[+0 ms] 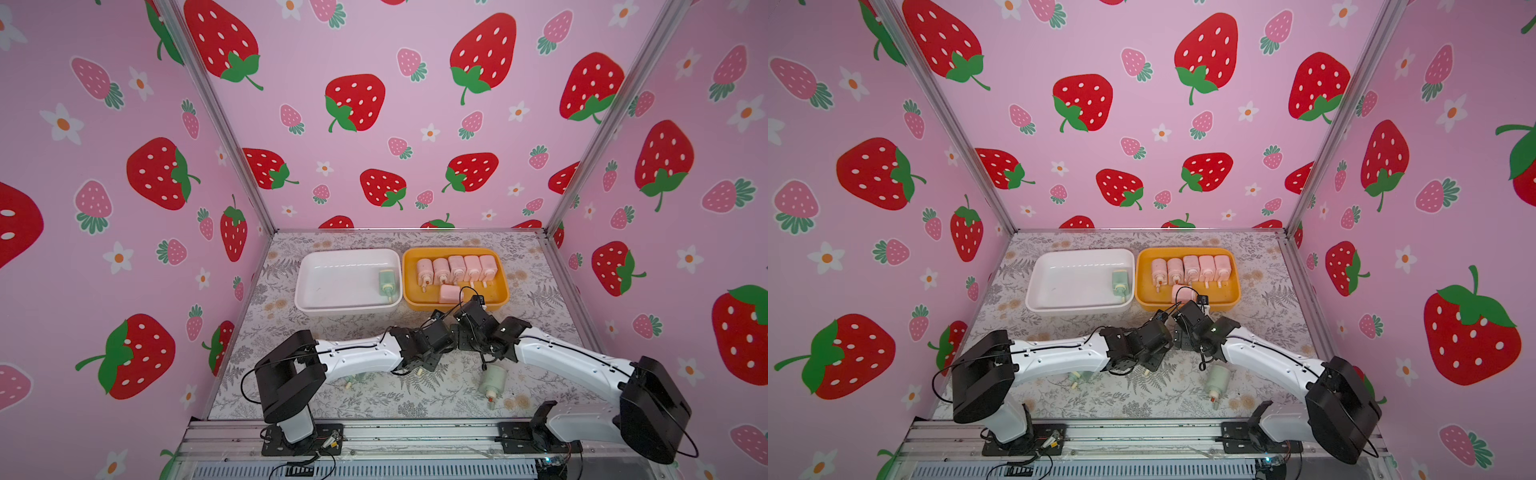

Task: Place the pencil sharpeners by color into the storage box
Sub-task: Pick up the pencil sharpener from the center of the board.

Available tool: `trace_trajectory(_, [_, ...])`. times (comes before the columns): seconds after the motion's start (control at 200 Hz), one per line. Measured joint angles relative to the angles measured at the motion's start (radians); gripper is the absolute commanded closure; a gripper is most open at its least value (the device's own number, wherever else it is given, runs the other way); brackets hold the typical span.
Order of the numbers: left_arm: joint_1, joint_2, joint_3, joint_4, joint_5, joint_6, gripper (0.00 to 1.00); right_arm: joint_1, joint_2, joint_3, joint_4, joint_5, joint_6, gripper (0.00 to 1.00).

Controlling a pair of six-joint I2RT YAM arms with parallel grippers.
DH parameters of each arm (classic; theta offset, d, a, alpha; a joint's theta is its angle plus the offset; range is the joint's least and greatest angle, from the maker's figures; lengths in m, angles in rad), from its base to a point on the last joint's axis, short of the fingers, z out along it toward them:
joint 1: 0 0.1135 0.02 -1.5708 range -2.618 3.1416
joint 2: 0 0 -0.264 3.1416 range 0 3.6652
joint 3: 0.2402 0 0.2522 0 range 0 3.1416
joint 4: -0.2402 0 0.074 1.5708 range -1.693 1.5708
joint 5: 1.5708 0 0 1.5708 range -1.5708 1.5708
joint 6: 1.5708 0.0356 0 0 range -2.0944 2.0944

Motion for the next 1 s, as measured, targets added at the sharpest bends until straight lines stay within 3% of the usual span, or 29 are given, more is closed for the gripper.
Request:
trace_trajectory(0.285, [0.018,-0.042,-0.013,0.002,0.007,-0.017,1.00,0.000,-0.056,-0.034,0.076,-0.088,-0.060,0.00])
trace_trajectory(0.58, [0.126,-0.233,-0.033,-0.051,-0.012,-0.024,1.00,0.000,-0.168,-0.089,0.267,-0.224,-0.206,0.00])
trace_trajectory(0.785, [0.202,-0.299,-0.035,-0.116,-0.043,-0.023,1.00,0.000,-0.149,-0.089,0.433,-0.251,-0.264,0.00])
trace_trajectory(1.001, [0.272,-0.364,-0.038,-0.141,-0.084,-0.019,1.00,0.000,-0.019,-0.082,0.658,-0.310,-0.266,0.00])
